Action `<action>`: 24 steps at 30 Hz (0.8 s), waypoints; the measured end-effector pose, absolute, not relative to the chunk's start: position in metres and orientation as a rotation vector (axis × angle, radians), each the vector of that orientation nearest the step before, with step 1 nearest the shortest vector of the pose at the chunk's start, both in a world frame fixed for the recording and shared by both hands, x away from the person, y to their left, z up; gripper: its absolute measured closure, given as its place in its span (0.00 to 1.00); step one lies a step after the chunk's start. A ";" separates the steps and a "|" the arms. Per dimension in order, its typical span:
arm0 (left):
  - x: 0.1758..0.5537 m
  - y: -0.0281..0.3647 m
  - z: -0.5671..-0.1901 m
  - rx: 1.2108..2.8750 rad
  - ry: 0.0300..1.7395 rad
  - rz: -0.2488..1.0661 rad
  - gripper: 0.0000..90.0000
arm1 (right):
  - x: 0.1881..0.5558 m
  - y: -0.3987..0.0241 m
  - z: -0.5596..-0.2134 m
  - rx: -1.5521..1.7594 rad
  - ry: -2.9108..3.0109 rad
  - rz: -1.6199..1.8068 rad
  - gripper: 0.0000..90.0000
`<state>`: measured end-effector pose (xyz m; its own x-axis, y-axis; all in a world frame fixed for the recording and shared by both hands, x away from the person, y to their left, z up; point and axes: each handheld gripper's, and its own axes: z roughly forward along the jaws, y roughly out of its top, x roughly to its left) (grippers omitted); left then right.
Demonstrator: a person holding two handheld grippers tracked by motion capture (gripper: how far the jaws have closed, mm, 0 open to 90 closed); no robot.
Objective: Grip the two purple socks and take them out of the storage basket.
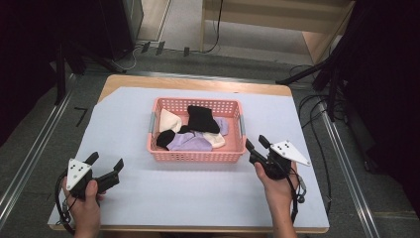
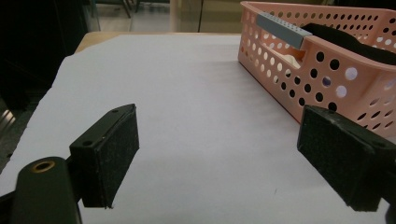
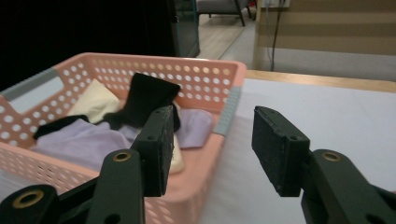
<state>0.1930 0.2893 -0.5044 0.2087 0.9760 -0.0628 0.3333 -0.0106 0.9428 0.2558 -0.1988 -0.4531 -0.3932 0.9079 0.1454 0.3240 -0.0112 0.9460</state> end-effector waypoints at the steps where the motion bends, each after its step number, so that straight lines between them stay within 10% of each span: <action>1: 0.193 0.289 -0.504 1.526 1.292 0.845 0.15 | 0.256 -0.199 -0.453 1.280 1.736 1.418 0.56; 24: 0.194 0.290 -0.504 1.531 1.300 0.839 0.15 | 0.290 -0.119 -0.456 1.244 1.936 1.383 0.59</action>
<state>0.1939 0.2901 -0.5042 0.2066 0.9762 -0.0655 0.3426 -0.0095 0.9394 0.2898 -0.1190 -0.4564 -0.4904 0.8610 0.1348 0.4065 0.0891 0.9093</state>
